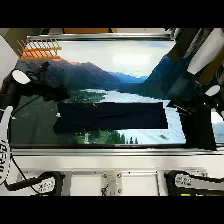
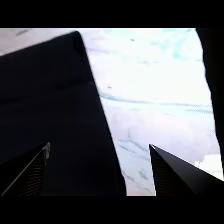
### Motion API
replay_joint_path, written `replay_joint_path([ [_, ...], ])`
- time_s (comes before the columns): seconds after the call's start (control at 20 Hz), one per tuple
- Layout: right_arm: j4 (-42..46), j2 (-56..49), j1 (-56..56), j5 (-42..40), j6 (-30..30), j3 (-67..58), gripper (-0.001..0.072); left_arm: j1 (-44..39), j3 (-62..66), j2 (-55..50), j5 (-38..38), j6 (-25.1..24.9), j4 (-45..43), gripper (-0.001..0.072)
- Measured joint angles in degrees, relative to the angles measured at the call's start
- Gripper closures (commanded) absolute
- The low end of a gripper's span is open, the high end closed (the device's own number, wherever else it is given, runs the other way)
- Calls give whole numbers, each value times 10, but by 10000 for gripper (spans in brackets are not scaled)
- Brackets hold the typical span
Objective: Fold the clothes and pants, and hang the long-sleeved shirts on hangers.
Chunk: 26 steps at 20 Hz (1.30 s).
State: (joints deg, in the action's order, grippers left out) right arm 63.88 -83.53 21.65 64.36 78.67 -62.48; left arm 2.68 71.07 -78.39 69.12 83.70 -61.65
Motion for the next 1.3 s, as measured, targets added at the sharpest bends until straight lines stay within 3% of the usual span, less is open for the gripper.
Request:
replay_joint_path([
  [0.45, -122, -90, 2, 24, -95, 38, 46, -172, -106, 3, -88, 28, 4, 700],
  [0.55, -141, -105, -20, 21, -100, 40, 335, -196, -109, -7, -99, 31, 5, 699],
  [0.65, -151, -114, -39, 11, -104, 41, 526, -210, -111, -19, -105, 37, 4, 700],
  [0.7, -156, -116, -46, 3, -106, 42, 661, -214, -111, -24, -108, 39, 5, 700],
  [0.75, -164, -118, -51, -1, -106, 42, 698, -217, -112, -30, -109, 41, 9, 700],
  [1.0, -115, -82, -51, 3, -80, 15, 699, -235, -80, -71, -112, 48, 26, 700],
  [1.3, -8, -1, -65, 127, -10, -115, 699, -289, 62, -189, -110, 48, 33, 700],
])
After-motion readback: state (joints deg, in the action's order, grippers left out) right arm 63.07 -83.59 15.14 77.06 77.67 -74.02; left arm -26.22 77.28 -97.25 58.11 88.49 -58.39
